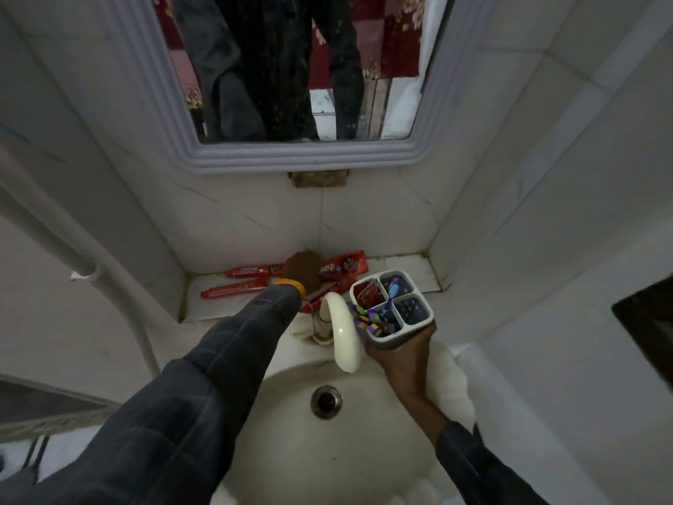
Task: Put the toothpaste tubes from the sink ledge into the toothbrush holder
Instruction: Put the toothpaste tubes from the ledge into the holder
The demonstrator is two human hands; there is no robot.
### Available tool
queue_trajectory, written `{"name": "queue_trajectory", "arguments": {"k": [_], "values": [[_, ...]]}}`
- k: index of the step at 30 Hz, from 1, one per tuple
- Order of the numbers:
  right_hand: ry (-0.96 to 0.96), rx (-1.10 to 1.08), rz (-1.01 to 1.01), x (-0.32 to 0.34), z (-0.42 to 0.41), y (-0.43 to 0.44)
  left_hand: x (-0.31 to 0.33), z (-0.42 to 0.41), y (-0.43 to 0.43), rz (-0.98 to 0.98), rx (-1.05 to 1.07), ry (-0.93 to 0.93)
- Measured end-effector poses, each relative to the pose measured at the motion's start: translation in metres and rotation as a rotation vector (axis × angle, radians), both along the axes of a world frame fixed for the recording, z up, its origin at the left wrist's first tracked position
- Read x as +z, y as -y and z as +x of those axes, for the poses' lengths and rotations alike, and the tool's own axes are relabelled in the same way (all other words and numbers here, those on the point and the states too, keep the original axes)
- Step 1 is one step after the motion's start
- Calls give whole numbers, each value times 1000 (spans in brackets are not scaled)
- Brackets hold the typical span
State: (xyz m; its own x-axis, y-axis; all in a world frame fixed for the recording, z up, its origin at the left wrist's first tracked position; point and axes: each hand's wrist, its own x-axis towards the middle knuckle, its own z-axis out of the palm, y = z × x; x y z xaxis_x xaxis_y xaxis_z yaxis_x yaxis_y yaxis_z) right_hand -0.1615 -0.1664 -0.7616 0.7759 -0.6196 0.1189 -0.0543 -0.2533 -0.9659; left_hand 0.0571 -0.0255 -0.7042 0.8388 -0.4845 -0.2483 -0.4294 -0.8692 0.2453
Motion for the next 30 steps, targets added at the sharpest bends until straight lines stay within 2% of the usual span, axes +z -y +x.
{"name": "queue_trajectory", "arguments": {"k": [3,7,10,13,17,24,27,30], "values": [[-8,11,15,0,1,2,18,-1,-12,-124,62,36],[5,14,29,3,-2,2,59,-12,-20,-434,182,60],[-12,9,28,3,-4,1,90,-30,-6,-693,184,-54],[-11,15,48,5,-4,5,104,-48,17,-829,114,-216],[-5,52,47,4,-3,12,107,-67,46,-909,59,-312],[4,70,78,-2,-7,21,92,-72,75,-997,144,-407],[22,81,70,-2,-7,20,85,-74,81,-993,174,-354],[37,71,67,-3,-8,21,85,-72,84,-894,194,-186]]}}
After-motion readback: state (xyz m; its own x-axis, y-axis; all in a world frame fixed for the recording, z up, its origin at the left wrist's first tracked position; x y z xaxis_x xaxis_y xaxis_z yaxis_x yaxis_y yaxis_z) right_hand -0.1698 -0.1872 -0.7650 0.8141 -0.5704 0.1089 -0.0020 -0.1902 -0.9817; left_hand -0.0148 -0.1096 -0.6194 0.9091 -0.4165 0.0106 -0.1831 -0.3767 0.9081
